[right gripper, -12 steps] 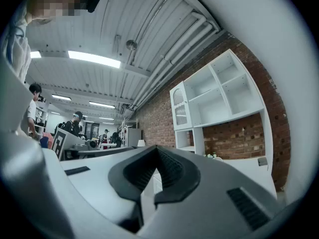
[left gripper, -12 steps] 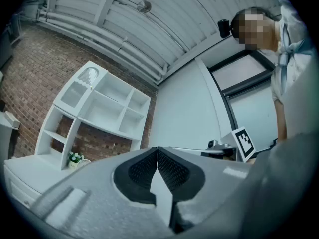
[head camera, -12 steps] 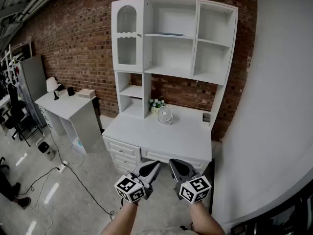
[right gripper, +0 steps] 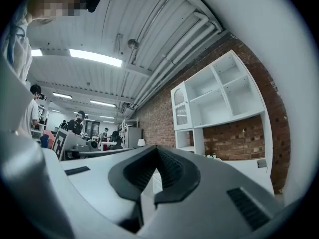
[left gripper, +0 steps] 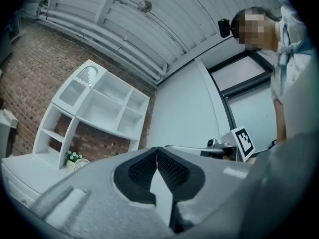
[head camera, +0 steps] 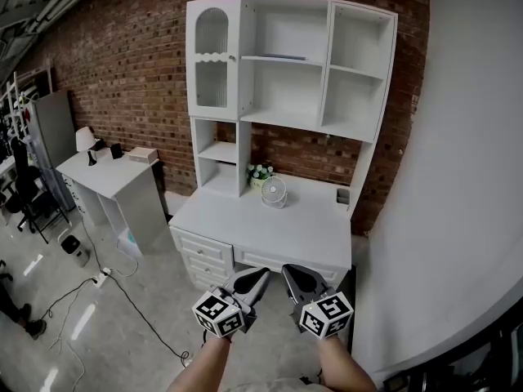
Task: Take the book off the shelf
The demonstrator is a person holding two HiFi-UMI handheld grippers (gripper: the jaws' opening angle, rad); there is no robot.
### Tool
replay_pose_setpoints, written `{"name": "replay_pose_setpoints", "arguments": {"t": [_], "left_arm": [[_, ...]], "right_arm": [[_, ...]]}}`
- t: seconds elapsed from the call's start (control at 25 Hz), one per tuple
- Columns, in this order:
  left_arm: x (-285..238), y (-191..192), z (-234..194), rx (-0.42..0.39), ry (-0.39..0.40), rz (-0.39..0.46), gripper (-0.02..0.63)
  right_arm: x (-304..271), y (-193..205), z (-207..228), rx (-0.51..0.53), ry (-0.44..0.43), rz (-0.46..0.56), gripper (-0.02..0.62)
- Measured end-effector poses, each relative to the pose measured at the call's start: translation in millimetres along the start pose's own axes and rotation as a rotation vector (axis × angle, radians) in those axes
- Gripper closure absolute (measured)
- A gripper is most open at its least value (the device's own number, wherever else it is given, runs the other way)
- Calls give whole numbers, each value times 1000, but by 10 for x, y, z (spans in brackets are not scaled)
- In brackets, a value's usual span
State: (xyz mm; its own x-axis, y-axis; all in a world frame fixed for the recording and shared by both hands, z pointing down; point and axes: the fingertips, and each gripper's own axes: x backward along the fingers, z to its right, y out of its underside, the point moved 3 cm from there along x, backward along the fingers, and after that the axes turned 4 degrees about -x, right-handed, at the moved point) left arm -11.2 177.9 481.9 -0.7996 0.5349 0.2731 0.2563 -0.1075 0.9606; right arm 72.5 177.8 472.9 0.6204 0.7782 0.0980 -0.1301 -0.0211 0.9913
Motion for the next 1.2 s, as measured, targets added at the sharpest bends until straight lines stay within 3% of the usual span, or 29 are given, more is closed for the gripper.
{"name": "replay_pose_setpoints", "arguments": {"t": [0.6, 1.2], "left_arm": [[110, 10, -57, 19, -15, 6, 597], [48, -69, -258, 23, 0, 28, 595]], "right_arm": [[-15, 102, -44, -77, -9, 16, 578], [-284, 85, -14, -60, 5, 19, 578]]}}
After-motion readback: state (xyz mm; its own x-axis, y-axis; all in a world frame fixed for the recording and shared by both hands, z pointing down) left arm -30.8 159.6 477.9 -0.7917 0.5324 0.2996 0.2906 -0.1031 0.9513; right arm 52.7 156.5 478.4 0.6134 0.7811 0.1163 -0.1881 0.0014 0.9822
